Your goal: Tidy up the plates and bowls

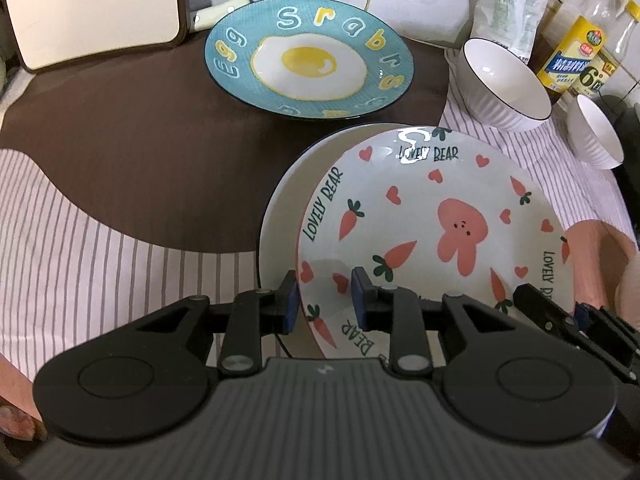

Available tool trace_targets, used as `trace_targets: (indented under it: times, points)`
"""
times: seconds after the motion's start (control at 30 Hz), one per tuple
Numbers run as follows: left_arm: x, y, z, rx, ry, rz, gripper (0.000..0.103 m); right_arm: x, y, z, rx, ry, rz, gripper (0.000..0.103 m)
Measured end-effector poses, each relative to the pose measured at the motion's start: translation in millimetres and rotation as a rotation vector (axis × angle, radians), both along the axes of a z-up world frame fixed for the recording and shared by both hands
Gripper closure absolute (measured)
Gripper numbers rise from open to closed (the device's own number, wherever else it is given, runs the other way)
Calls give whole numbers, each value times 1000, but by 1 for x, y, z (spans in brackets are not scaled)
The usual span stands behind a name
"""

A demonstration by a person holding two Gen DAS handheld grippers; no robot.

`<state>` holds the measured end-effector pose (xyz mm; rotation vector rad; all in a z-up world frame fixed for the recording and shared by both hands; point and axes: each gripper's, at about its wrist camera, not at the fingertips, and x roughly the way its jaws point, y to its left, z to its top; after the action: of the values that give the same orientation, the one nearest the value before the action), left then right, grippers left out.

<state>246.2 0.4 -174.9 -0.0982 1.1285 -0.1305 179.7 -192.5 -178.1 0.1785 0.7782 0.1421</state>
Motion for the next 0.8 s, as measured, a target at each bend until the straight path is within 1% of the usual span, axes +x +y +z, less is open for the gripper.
trace_targets:
  times: [0.1,0.17,0.27,0.37,0.43,0.53,0.63,0.73,0.8]
  points:
    - [1,-7,1,38,0,-3,76,0,0,0,-17,-15,6,75]
    - [0,-15,1,86,-14,-11,75,0,1,0,-33,-28,10,76]
    - [-3,-27,1,174,-51,-20,75,-2,1,-1,-45,-38,20,77]
    - [-6,-36,1,236,-83,-28,75,-4,3,-1,-57,-45,30,77]
    - [-8,-39,1,260,-96,-33,75,-6,4,-1,-64,-50,30,77]
    - [-12,-46,0,325,-126,-47,75,-6,6,-1,-73,-46,38,77]
    - [-16,-49,-1,360,-149,-55,75,-8,10,-1,-103,-56,40,77]
    - [-18,-49,-1,377,-165,-56,75,-6,10,-2,-117,-55,51,76]
    - [-20,-48,1,384,-174,-45,75,-6,15,-2,-171,-63,75,75]
